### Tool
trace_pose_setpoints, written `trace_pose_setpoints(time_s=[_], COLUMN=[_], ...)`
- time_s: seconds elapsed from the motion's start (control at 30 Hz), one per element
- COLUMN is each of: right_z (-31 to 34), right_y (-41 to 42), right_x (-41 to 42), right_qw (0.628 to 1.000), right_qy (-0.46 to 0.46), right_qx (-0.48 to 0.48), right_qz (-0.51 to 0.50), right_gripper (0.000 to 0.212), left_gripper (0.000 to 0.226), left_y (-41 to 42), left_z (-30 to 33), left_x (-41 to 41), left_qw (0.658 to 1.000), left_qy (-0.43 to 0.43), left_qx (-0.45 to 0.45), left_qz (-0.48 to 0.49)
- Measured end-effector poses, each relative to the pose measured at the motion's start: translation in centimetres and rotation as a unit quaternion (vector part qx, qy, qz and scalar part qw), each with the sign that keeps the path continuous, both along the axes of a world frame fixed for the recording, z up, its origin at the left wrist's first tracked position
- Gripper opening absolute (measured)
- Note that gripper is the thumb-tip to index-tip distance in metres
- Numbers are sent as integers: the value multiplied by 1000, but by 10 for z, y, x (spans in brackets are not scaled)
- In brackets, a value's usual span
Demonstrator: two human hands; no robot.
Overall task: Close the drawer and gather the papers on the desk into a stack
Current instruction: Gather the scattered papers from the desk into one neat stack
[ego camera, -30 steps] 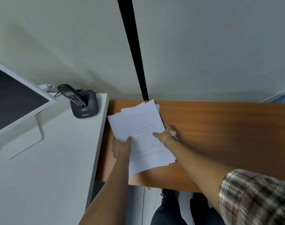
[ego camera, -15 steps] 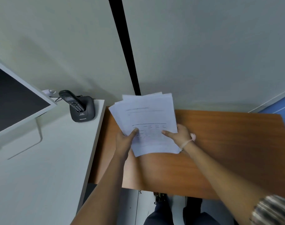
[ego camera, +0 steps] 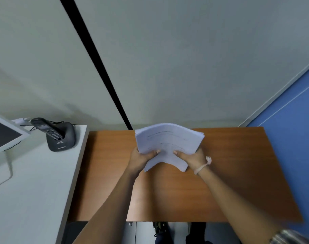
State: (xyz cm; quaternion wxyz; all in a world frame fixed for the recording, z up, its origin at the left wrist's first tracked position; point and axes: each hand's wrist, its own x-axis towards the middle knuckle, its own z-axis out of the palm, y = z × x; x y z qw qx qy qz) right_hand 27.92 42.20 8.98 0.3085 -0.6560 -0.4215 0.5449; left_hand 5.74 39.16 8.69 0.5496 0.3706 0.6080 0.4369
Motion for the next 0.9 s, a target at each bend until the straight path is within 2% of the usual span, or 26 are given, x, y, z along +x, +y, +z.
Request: trace_pose_setpoints(time_s=[0.1,0.23,0.33,0.53,0.63,0.73,0.83,0.9], right_z=[-18,-31,-34,-38,-42,-38,-20,-20], right_y=[-1,-3,-8,-2,2,12,15,9], right_x=[-5,1,4,4,3,5,17,27], right_qw=[999,998,999,999,998,999,998,998], right_qy=[19,17,26,9,-3,-1,5,-1], right_qx=[-2,-12,-9,5,-4,15,67,61], right_qz=[-41,-59,-38,-50,-55,-46,-14,-7], right_gripper=[35,56,32,26,25,34,31,26], left_gripper=[40,36,36,31,24,19,20,26], left_y=[-4,-11,-17,-15,-15,-6,1,0], left_z=[-20,-31,-44,-55,-58,-49,-35,-34], left_x=[14,19,21,26,30,26,22,21], left_qw=[998,994,992,988,989,992,997,996], left_qy=[-11,-8,4,14,19,50,22,0], left_qx=[11,45,48,29,23,10,-19,-66], left_qz=[69,103,117,153,144,118,73,54])
